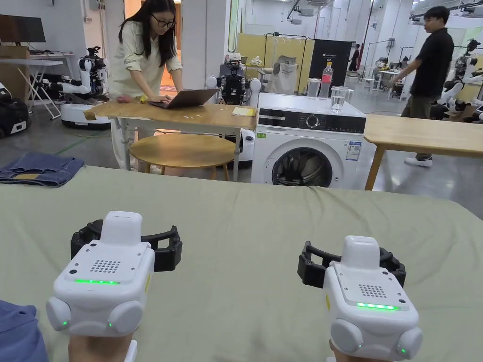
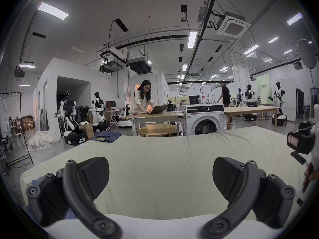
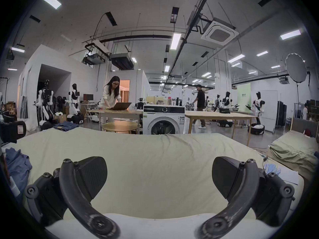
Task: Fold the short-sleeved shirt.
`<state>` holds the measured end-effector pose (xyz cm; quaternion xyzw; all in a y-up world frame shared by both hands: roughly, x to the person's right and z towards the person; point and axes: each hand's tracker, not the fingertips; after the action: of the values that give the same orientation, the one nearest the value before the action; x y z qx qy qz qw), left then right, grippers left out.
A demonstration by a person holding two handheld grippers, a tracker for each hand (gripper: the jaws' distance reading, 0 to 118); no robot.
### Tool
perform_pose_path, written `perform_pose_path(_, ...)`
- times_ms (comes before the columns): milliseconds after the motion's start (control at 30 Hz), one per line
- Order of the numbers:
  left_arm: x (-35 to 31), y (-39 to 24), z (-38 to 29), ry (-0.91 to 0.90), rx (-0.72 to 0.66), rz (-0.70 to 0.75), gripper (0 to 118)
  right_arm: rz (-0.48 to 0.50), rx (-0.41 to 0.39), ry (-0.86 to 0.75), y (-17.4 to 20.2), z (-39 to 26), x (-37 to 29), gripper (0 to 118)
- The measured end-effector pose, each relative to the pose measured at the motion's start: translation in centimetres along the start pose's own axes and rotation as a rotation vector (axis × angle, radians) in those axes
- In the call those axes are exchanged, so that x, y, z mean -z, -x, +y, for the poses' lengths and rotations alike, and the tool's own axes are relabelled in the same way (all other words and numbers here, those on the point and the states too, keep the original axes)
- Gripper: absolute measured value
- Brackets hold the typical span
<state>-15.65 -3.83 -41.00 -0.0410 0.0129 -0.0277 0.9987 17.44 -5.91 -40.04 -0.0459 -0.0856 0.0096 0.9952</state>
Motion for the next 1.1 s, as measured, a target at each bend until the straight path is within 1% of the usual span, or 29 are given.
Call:
perform_pose_path(233,-0.1,0.0,0.1,-0.007,0.009,0.008,118,-0.005,-0.008,-0.006,0.2,0.0,-0.1,118)
perform_pose_path(267,-0.1,0.0,0.2,-0.012,0.011,0.007,116,-0.007,-0.007,-0.008,0.2,0.0,-0.1,117)
perform_pose_path(300,-0.2,0.0,0.2,-0.017,0.01,0.003,112,-0.01,-0.006,-0.009,0.3,0.0,-0.2,114)
perform_pose_path(333,-0.3,0.1,0.3,-0.027,0.005,-0.005,105,-0.013,-0.002,-0.014,0.4,0.0,-0.3,108)
perform_pose_path(367,-0.5,0.1,0.3,-0.035,0.004,-0.014,94,-0.016,0.0,-0.017,0.4,0.0,-0.4,94)
perform_pose_path(433,-0.5,0.1,0.5,-0.036,0.007,-0.018,73,-0.022,0.003,-0.025,0.4,0.0,-0.5,71)
perform_pose_path(467,-0.4,0.1,0.6,-0.033,0.009,-0.019,61,-0.023,0.007,-0.024,0.4,0.0,-0.4,62)
perform_pose_path(500,-0.4,0.1,0.6,-0.033,0.006,-0.022,55,-0.02,0.014,-0.022,0.4,0.0,-0.4,57)
perform_pose_path(533,-0.5,0.1,0.6,-0.041,0.0,-0.025,55,-0.015,0.022,-0.025,0.2,0.0,-0.5,57)
perform_pose_path(567,-0.5,0.1,0.6,-0.043,0.001,-0.014,22,-0.014,0.025,-0.029,0.3,0.1,-0.7,32)
perform_pose_path(600,-0.5,0.0,0.7,-0.035,0.012,0.012,3,-0.02,0.024,-0.032,0.3,0.2,-0.9,14)
perform_pose_path(633,-0.6,-0.1,0.8,-0.034,0.019,0.039,0,-0.031,0.018,-0.038,0.3,0.3,-1.0,6)
perform_pose_path(700,-1.1,0.4,0.6,-0.062,-0.01,0.009,0,-0.022,0.015,-0.058,0.2,0.4,-1.3,1)
perform_pose_path(733,-1.3,0.3,0.6,-0.064,-0.002,0.008,0,-0.02,0.007,-0.057,0.3,0.5,-1.3,0)
perform_pose_path(767,-1.3,0.2,0.6,-0.063,0.016,0.021,0,-0.027,-0.006,-0.053,0.4,0.7,-1.3,0)
perform_pose_path(833,-1.2,0.3,0.7,-0.045,0.023,0.013,0,-0.013,-0.004,-0.042,0.4,0.9,-1.2,0)
perform_pose_path(967,-1.2,1.5,0.8,0.004,-0.013,0.022,0,0.026,0.036,-0.026,0.7,1.3,-1.1,0)
perform_pose_path(1100,-1.9,4.1,0.9,0.038,-0.06,0.047,0,0.054,0.037,-0.029,2.7,1.6,-1.2,0)
